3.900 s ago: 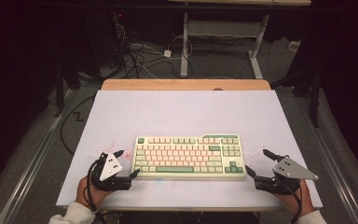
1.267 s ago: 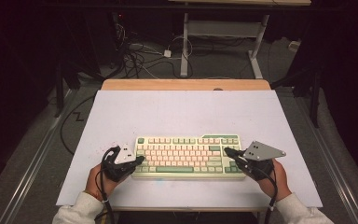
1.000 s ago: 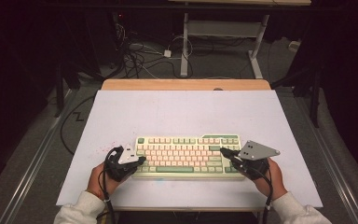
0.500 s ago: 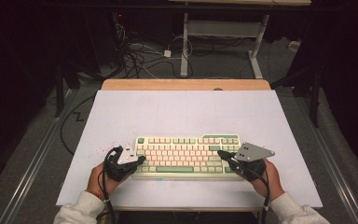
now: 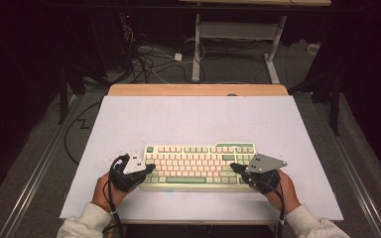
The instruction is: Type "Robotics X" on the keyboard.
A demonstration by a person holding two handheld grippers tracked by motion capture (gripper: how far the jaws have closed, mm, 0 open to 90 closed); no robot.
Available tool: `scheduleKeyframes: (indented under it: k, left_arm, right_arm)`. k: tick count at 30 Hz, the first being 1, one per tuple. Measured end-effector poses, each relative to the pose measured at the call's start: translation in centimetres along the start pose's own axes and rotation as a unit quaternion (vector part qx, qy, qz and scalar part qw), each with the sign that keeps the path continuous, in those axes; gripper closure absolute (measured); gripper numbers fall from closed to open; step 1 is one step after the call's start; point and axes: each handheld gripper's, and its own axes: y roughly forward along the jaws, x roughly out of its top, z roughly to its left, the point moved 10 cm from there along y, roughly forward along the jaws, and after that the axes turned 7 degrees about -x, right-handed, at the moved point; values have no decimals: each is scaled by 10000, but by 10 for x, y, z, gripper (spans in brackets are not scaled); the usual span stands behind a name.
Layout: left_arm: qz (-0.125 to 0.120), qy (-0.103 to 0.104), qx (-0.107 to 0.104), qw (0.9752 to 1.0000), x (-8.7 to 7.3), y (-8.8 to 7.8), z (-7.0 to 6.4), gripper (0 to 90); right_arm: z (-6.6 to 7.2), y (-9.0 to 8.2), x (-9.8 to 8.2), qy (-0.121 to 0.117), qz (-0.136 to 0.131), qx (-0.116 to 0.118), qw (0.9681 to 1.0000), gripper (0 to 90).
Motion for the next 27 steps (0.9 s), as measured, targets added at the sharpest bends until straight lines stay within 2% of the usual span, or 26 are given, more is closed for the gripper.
scheduleKeyframes:
  k: [6,18,27]
  left_arm:
    - [-122,7,-25,9999,9,1,-1,874]
    - [-156,131,-117,9997,26,10,-7,874]
    - [-160,136,-154,9997,32,15,-8,874]
  right_arm:
    - [0,2,-8,-7,126,36,9999,900]
    - [5,7,-21,-36,404,153,9991,900]
    - [4,14,-19,-55,478,96,9988,900]
